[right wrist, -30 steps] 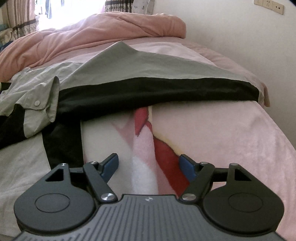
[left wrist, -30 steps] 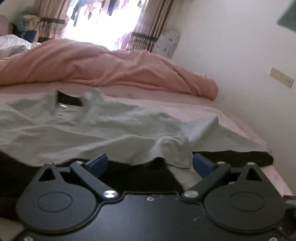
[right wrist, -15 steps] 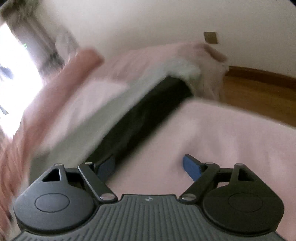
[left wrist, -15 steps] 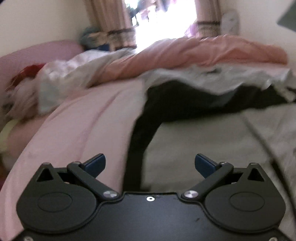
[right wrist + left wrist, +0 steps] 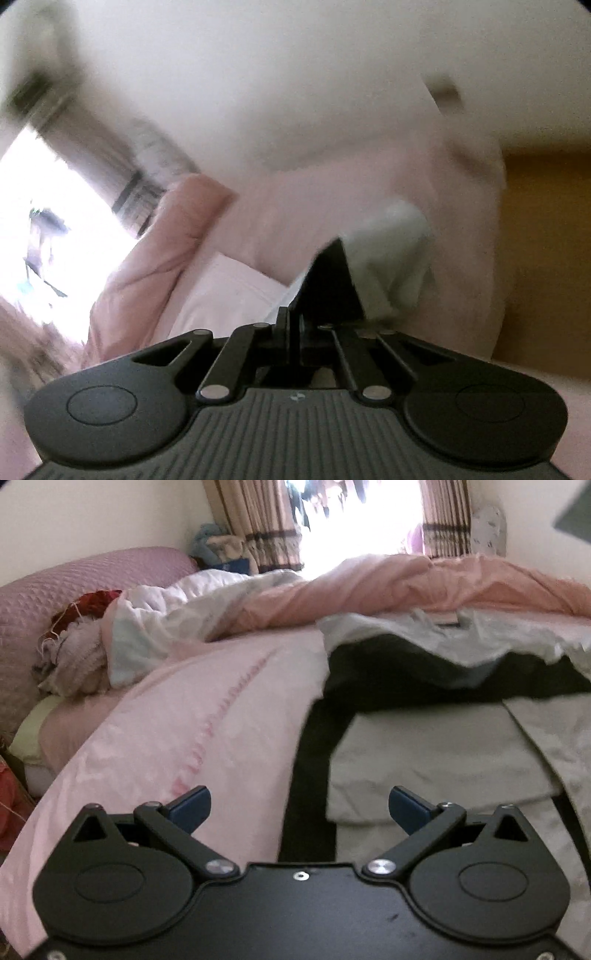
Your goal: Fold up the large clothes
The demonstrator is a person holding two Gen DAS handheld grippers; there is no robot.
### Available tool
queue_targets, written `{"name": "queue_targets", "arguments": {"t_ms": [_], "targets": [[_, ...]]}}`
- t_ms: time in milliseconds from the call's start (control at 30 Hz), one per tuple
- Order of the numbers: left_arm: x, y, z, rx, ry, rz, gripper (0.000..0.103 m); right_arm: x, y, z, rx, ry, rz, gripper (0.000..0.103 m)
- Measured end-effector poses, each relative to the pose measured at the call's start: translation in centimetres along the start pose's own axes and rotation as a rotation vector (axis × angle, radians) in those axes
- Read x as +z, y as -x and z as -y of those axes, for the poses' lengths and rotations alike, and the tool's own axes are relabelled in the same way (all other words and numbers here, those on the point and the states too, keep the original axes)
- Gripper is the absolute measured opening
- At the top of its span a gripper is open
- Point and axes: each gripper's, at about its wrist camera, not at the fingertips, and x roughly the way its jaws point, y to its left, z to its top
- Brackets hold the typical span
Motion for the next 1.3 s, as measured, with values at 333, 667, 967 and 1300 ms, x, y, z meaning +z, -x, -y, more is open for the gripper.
{"name": "queue_targets", "arguments": {"t_ms": [333, 667, 967, 1300], "targets": [[0.9, -1.3, 0.6, -0.068, 0.038, 0.001, 0.103, -10.4, 9.3, -13.6, 0.074, 0.555, 0.120, 0.003], [5.9, -6.3, 0.9, -0.175, 0.144, 0.011, 0.103, -32.6, 13.9, -26.7, 0.394, 0.790, -0.095, 0.002], [9.2, -11.5, 0.1, -0.191, 0.139, 0.001, 0.103, -42.7, 16.4, -32.3, 0.458, 0.838, -0.205, 0.002], [9.1, -15.2, -1.0, -0.108, 0.073, 0.001, 0.103, -48.6, 17.9, -38.1, 0.591, 0.828, -0.239, 0.006]]}}
